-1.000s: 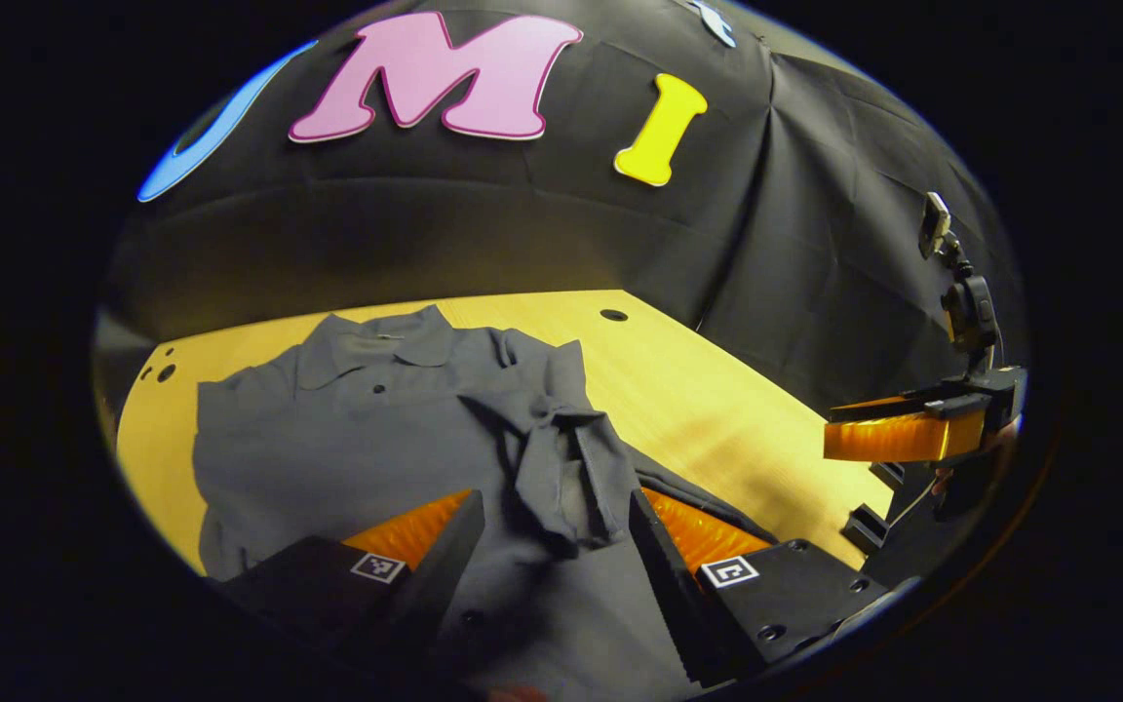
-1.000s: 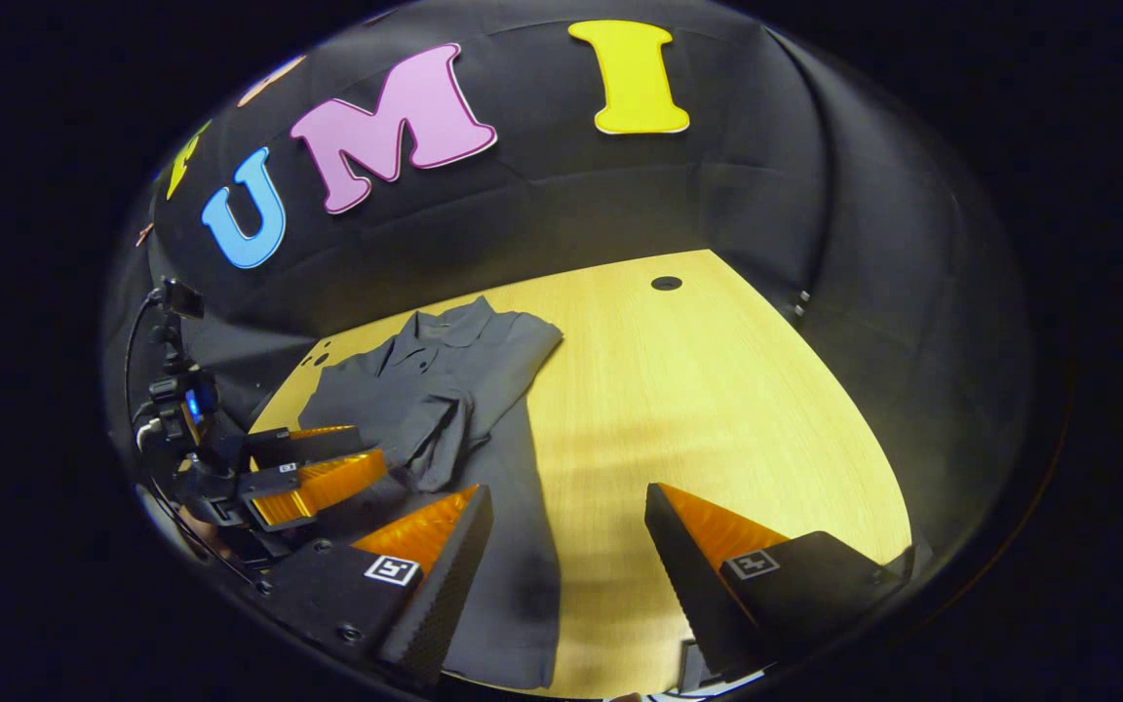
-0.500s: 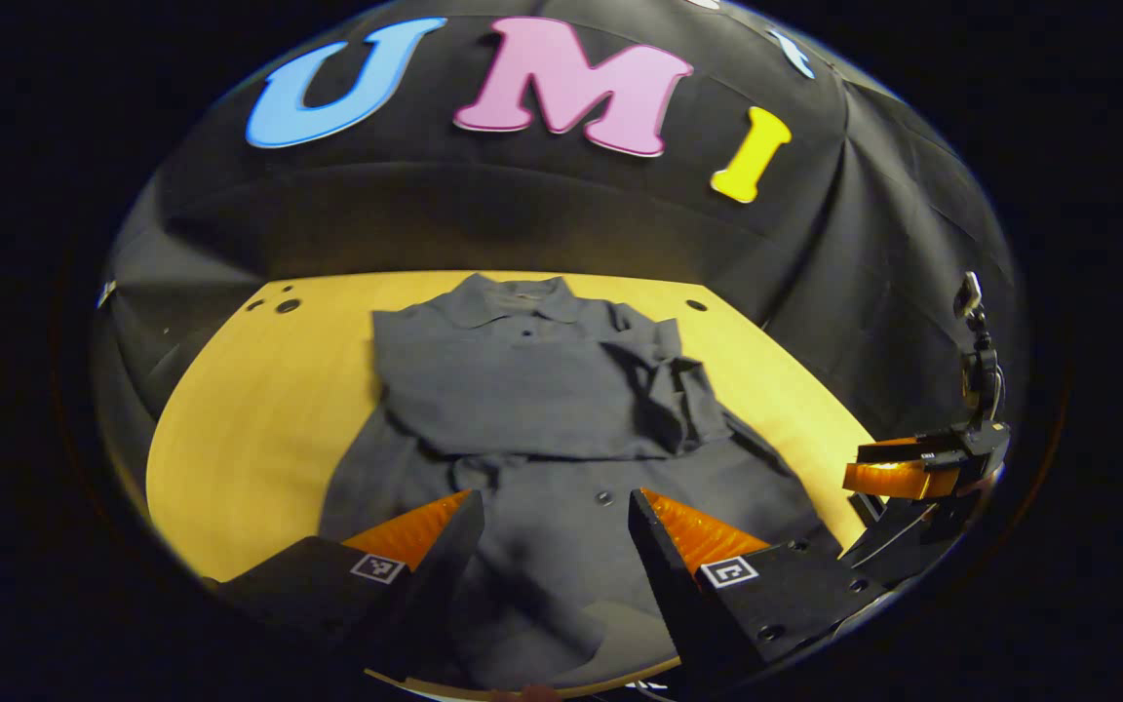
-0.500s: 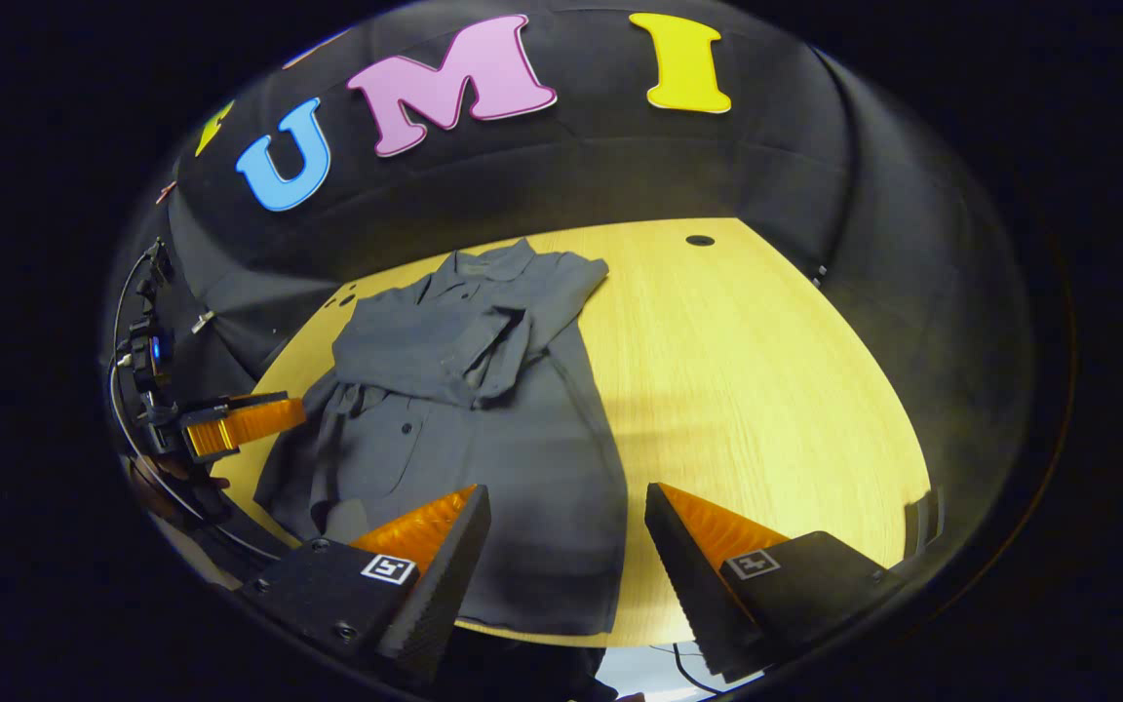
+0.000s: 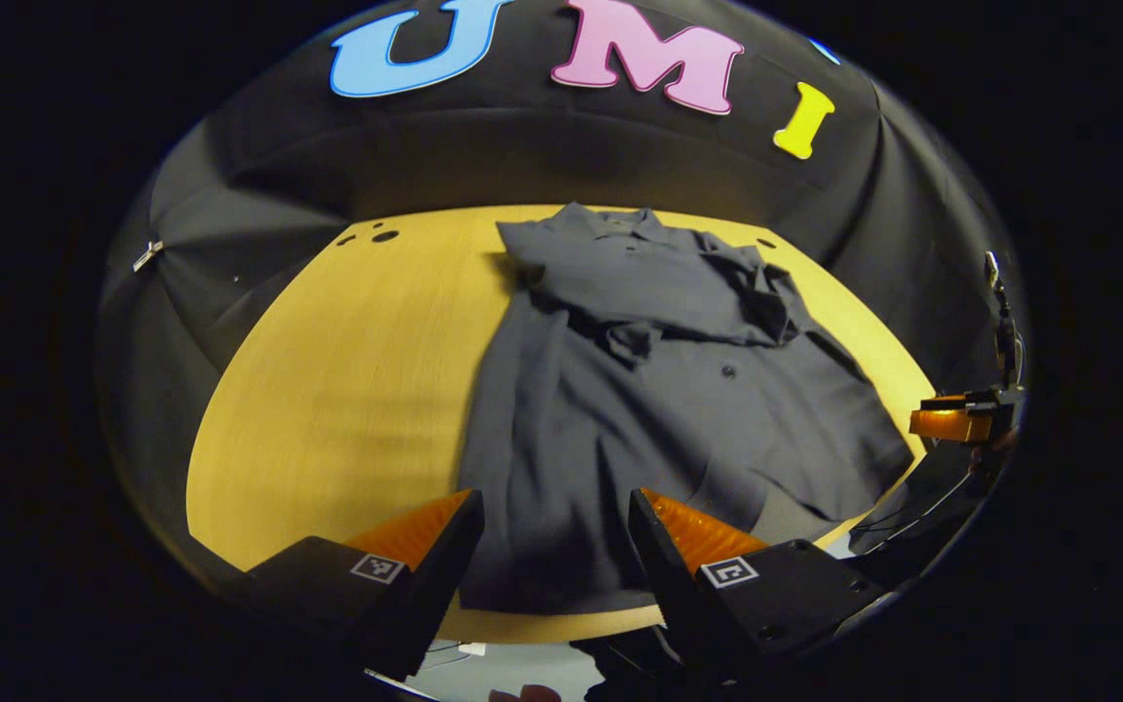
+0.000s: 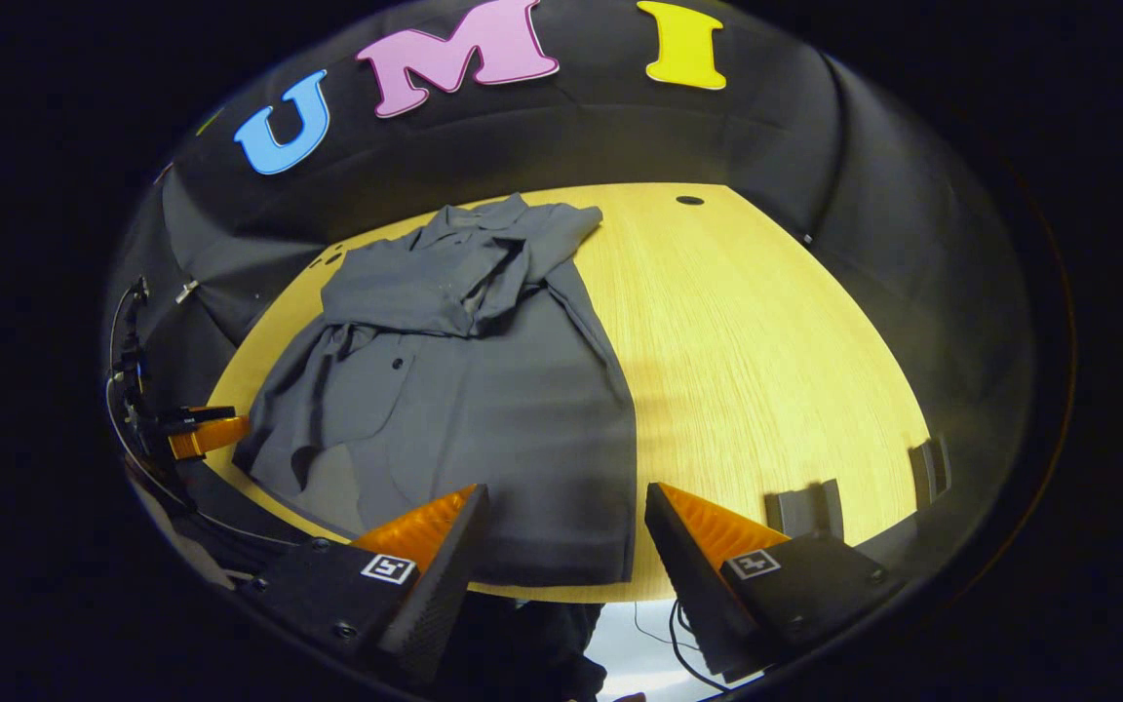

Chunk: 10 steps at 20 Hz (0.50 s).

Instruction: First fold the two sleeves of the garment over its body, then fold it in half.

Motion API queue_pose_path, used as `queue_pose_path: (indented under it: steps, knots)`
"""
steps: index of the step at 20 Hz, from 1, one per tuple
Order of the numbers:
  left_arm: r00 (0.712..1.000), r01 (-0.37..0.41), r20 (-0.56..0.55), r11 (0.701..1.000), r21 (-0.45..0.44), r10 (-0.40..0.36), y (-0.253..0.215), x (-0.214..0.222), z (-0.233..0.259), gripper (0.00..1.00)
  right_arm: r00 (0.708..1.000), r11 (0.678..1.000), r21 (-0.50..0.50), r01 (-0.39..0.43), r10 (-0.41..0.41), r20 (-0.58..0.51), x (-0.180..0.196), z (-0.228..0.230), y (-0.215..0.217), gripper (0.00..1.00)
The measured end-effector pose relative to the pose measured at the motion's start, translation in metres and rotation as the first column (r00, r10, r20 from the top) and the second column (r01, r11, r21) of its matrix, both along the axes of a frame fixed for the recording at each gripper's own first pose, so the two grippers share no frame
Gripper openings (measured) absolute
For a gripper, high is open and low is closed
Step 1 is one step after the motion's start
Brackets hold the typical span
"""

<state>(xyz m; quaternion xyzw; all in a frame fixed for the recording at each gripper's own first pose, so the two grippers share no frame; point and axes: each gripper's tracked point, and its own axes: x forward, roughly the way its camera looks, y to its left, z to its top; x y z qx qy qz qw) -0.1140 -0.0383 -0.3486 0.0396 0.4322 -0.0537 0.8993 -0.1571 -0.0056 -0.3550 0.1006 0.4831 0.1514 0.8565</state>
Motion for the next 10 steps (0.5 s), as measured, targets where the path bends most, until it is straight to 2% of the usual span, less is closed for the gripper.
queue_pose_path:
  steps: [10]
  knots:
    - [0.996,-0.006,-0.085,0.998,0.063,0.011,0.017,-0.006,-0.039,0.95,0.995,0.995,-0.080,-0.061,0.055,-0.083,-0.022,-0.044,0.012,0.99]
